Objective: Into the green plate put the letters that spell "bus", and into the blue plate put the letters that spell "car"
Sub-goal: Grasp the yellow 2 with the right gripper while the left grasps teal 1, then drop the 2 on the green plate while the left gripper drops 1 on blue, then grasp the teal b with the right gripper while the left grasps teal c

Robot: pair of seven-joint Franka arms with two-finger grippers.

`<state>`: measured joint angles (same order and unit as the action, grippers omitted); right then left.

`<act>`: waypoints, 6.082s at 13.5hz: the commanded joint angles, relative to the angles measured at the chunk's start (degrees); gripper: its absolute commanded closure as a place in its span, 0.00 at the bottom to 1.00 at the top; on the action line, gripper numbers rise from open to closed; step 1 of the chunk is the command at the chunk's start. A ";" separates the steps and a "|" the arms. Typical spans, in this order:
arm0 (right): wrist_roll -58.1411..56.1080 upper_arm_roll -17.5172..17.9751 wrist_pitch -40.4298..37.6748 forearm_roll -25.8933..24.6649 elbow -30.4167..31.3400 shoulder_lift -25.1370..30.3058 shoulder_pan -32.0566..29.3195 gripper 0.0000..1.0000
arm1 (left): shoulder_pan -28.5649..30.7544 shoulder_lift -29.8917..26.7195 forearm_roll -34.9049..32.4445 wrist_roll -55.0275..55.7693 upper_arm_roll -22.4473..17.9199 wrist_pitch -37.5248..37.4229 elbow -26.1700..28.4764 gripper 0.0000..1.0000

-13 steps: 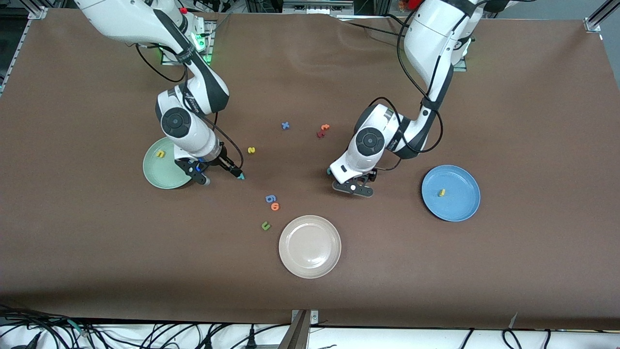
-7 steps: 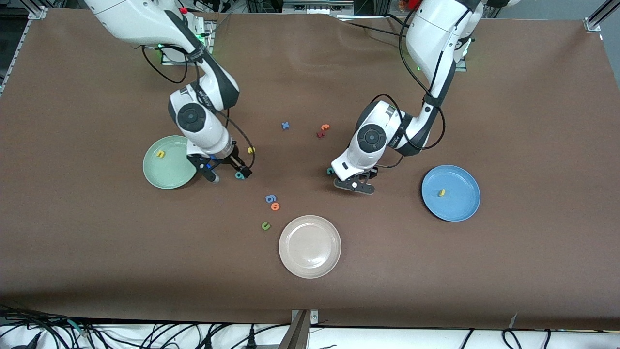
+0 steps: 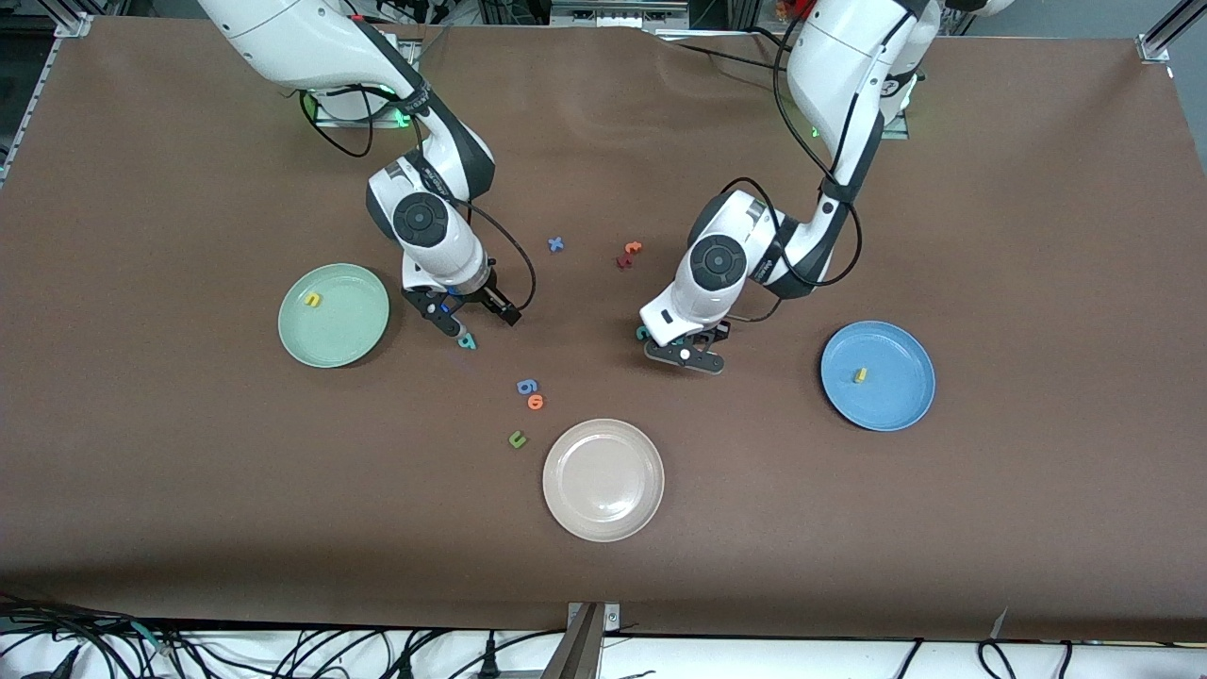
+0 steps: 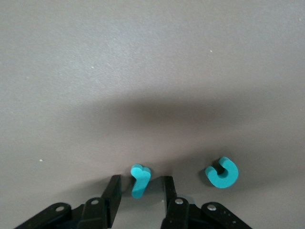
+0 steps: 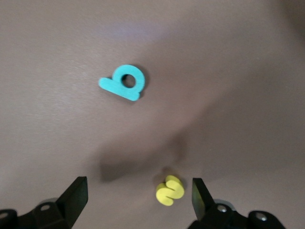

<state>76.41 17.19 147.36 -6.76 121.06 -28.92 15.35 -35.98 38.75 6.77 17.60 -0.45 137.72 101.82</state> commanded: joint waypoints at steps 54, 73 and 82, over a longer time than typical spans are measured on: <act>-15.79 -7.96 -13.87 8.17 -6.54 5.21 -1.56 0.01 | 2.68 2.29 3.42 13.56 0.09 -8.62 -9.97 0.00; -8.47 -8.92 1.27 7.29 -6.19 -3.60 2.23 0.09 | -4.36 5.20 -0.18 22.56 -0.17 0.44 -8.56 0.20; -6.28 -9.63 4.25 5.53 -6.19 -4.91 3.36 0.08 | -5.76 4.93 -0.27 22.74 -0.17 0.44 -7.07 0.66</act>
<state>67.84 8.14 149.54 -0.23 115.00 -32.92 17.02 -39.90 43.74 7.47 39.45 -0.23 137.26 93.52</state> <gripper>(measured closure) 0.079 0.586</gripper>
